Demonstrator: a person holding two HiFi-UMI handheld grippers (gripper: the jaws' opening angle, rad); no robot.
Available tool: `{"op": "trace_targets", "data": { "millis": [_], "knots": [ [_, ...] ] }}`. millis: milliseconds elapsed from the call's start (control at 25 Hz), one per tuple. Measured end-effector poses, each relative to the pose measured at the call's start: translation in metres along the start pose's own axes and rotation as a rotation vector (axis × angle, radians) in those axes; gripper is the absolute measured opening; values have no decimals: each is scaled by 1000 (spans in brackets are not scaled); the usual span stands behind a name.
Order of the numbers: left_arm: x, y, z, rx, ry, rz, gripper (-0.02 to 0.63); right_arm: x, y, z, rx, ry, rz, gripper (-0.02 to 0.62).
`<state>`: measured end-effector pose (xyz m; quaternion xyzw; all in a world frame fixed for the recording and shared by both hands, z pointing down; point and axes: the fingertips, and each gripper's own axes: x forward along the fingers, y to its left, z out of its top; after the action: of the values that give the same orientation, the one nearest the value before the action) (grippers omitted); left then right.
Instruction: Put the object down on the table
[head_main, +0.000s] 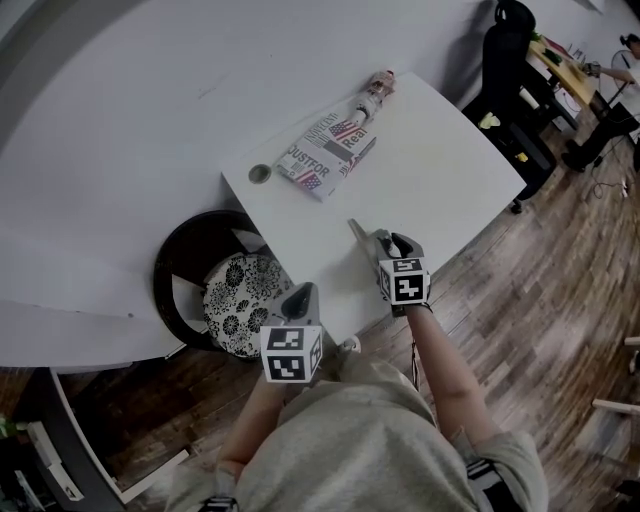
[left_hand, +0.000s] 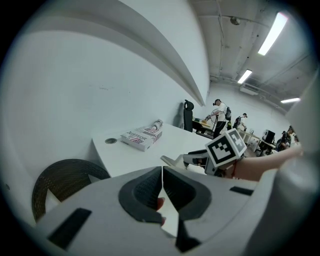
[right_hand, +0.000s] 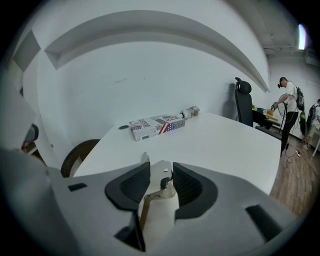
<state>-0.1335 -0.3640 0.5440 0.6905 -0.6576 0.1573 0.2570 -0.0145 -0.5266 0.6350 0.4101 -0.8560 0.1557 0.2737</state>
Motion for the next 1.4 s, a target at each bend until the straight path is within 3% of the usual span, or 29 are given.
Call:
{"op": "trace_targets", "data": {
  "millis": [480, 960, 1400],
  "knots": [
    [-56, -7, -18, 26, -32, -47, 9, -77, 30, -6, 10, -72, -61, 141],
    [-126, -12, -56, 59, -58, -96, 9, -170, 104, -30, 31, -163, -50, 133],
    [-187, -21, -94, 71, -75, -115, 9, -251, 165, -56, 49, -229, -28, 84]
  ]
}}
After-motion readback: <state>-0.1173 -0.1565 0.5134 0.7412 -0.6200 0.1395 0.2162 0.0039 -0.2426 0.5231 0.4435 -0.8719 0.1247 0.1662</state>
